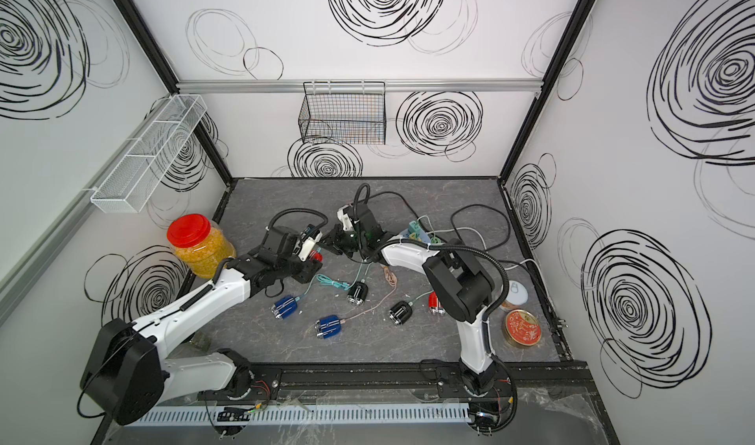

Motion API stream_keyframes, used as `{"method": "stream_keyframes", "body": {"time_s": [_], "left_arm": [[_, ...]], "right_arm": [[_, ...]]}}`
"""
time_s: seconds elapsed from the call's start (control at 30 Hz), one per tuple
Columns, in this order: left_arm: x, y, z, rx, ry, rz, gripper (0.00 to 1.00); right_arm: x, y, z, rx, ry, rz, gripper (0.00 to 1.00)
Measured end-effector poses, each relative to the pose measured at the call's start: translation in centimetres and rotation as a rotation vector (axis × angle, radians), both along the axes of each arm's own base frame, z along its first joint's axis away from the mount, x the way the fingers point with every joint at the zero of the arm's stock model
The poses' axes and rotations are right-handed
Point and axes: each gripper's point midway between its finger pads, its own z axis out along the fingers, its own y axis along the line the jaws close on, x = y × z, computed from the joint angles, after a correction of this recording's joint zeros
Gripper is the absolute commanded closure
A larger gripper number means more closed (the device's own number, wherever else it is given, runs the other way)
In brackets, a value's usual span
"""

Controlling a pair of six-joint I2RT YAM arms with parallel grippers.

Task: Unplug the electric shaver
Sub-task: Remove the charging cable from the electric shaver, then place the electric shaver at the center of the board, then place the charging cable at the center of the board.

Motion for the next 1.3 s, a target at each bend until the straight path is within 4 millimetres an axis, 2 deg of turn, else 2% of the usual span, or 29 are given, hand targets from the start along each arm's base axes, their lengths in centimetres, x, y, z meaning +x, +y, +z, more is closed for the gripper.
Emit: {"method": "stream_keyframes", "body": {"time_s": [0.27, 0.4, 0.63, 0.9, 1.03, 1.3], "left_arm": [[0.7, -0.6, 0.0, 0.014, -0.015, -0.004, 0.87], [0.8, -1.0, -0.1, 0.012, -0.017, -0.014, 0.93], [1.3, -1.3, 0.1, 0.007, -0.027, -0.016, 0.96], [-0.6, 1.1, -2.4, 0.091, 0.097, 0.027, 0.98], [-0.5, 1.5, -2.5, 0.099, 0.102, 0.040, 0.97], [0.5, 4.7, -2.6, 0.131, 0.100, 0.164, 0.93]], "right_arm": [[0.7, -0.8, 0.1, -0.048, -0.041, 0.003, 1.00], [0.8, -1.4, 0.1, -0.072, -0.053, 0.004, 1.00], [1.3, -1.8, 0.4, -0.082, -0.072, 0.007, 1.00], [6.9, -6.4, 2.4, -0.073, -0.133, -0.155, 1.00], [6.7, -5.4, 3.4, -0.062, -0.158, -0.141, 1.00], [3.8, -2.6, 3.4, -0.059, -0.163, -0.067, 1.00]]}}
